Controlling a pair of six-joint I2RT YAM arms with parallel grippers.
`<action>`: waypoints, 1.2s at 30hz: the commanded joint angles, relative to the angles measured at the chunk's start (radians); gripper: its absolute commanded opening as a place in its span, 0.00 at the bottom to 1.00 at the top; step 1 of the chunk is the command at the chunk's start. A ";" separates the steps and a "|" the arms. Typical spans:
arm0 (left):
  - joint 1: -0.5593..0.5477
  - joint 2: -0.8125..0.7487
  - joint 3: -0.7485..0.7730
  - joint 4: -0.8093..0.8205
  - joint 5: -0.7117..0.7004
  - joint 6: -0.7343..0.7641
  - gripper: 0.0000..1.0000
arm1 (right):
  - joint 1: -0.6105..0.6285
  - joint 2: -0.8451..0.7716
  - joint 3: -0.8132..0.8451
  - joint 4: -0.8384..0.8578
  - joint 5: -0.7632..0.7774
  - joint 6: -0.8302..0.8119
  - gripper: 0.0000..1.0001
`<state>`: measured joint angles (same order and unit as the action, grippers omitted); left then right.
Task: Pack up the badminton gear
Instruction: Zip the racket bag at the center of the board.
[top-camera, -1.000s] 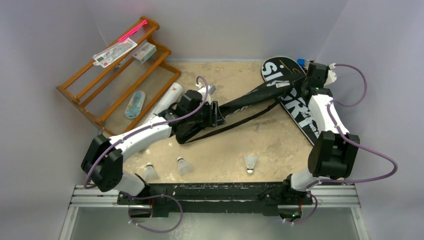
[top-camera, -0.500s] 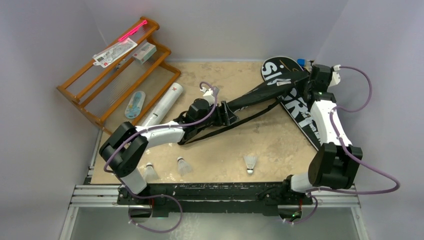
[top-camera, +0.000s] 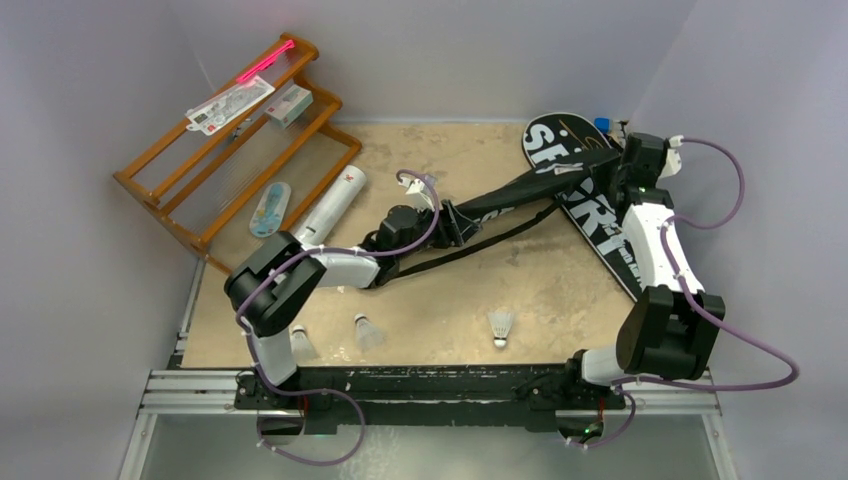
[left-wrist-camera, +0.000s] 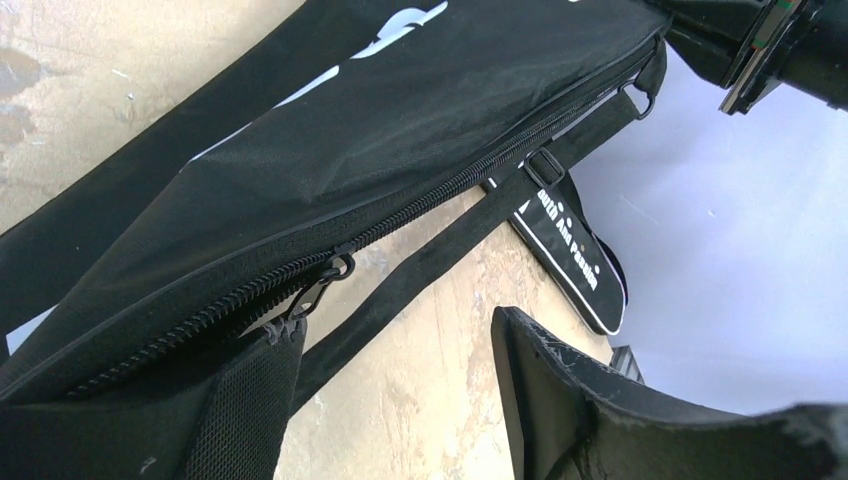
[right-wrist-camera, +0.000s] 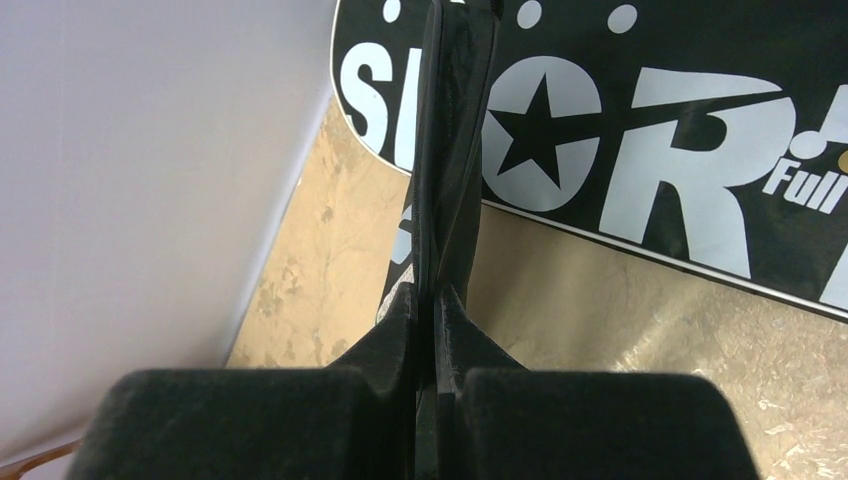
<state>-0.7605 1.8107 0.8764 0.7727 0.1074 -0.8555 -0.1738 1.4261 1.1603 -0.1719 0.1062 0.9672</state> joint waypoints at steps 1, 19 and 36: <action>0.018 0.003 -0.010 0.116 -0.044 -0.013 0.64 | -0.004 -0.047 0.007 0.084 -0.050 0.017 0.00; 0.039 -0.020 -0.023 0.104 -0.050 -0.020 0.44 | -0.014 -0.041 -0.009 0.105 -0.082 0.024 0.00; 0.040 -0.051 -0.014 0.086 -0.050 0.013 0.28 | -0.020 -0.029 -0.010 0.112 -0.105 0.027 0.00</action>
<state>-0.7269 1.8042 0.8375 0.8295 0.0696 -0.8700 -0.1902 1.4261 1.1469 -0.1337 0.0338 0.9798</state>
